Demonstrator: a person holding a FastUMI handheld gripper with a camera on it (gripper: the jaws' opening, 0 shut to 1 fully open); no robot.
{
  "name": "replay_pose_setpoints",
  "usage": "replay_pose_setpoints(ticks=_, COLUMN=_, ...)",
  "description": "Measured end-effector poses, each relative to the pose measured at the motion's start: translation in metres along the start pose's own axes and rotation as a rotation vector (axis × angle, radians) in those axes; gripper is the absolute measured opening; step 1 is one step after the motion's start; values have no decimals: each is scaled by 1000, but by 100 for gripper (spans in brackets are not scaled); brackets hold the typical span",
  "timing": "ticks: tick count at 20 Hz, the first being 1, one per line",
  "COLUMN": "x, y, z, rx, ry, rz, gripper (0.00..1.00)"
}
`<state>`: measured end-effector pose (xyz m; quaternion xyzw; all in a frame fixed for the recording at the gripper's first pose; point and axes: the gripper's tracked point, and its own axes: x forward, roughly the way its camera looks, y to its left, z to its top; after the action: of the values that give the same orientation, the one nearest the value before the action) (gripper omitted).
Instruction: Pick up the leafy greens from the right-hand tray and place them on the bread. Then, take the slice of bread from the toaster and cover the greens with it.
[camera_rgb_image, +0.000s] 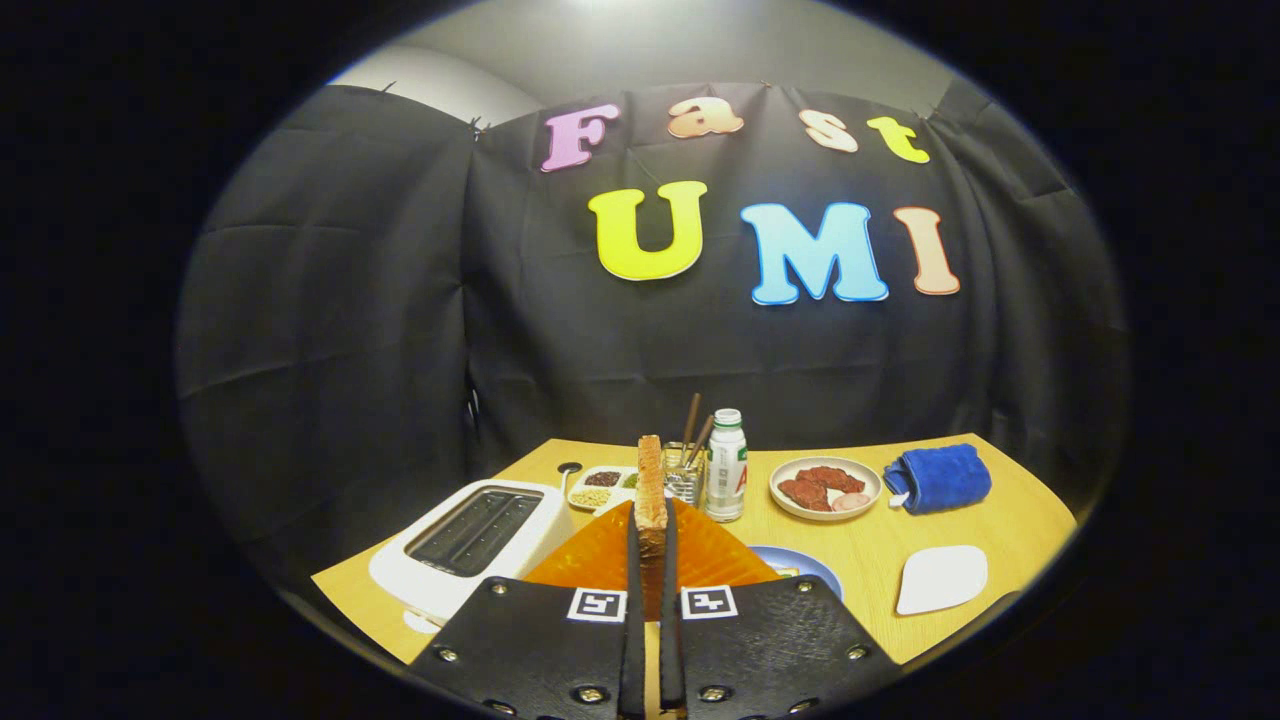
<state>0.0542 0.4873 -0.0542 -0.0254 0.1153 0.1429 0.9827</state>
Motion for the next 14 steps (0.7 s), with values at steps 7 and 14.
replay_pose_setpoints(ticks=7, x=22, y=-47, z=-38, rx=53, ry=63, rz=-68, gripper=6)
replay_pose_setpoints(ticks=14, x=41, y=-48, z=-68, rx=62, ry=106, rz=-81, gripper=6)
